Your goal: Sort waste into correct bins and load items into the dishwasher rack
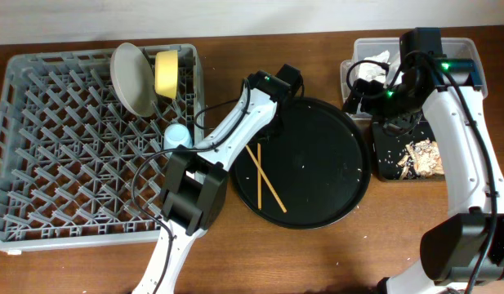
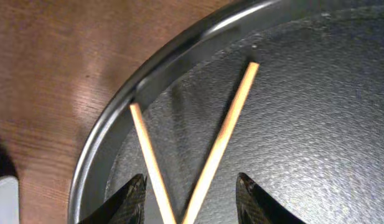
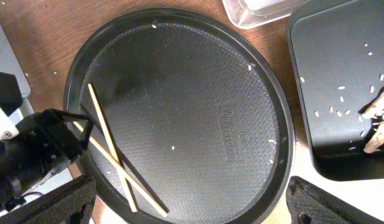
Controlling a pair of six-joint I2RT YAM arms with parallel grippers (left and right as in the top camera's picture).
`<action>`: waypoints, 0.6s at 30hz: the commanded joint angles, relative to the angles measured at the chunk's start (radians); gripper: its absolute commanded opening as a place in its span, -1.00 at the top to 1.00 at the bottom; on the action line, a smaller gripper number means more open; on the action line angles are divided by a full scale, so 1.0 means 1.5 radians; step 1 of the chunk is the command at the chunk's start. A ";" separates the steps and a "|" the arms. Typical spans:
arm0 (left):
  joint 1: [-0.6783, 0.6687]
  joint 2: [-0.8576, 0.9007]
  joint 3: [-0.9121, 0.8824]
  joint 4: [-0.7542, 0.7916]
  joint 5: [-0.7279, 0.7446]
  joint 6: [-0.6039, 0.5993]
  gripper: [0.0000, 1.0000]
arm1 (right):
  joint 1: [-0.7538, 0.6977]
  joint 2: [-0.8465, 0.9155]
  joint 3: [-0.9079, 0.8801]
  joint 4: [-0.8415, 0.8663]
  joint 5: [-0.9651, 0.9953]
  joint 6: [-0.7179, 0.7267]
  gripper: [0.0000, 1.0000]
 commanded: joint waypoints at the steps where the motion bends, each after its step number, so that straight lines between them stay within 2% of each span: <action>1: 0.009 0.010 -0.014 -0.011 -0.022 -0.034 0.07 | 0.005 0.002 -0.003 0.000 0.004 0.001 -0.97; 7: 0.013 0.010 -0.070 0.012 0.000 -0.049 -0.06 | 0.005 0.002 -0.003 0.000 0.004 0.001 -0.97; 11: 0.016 0.010 -0.102 0.052 0.032 -0.049 -0.03 | 0.005 0.002 -0.003 0.000 0.004 0.001 -0.97; 14: 0.016 0.012 -0.102 0.059 0.032 -0.049 0.74 | 0.005 0.002 -0.003 0.000 0.004 0.001 -0.97; 15: 0.016 0.012 -0.102 0.059 0.031 -0.049 0.93 | 0.005 0.002 -0.003 0.000 0.004 0.001 -0.97; 18: 0.016 0.012 -0.099 0.061 0.033 -0.036 0.98 | 0.005 0.002 -0.003 0.000 0.004 0.001 -0.97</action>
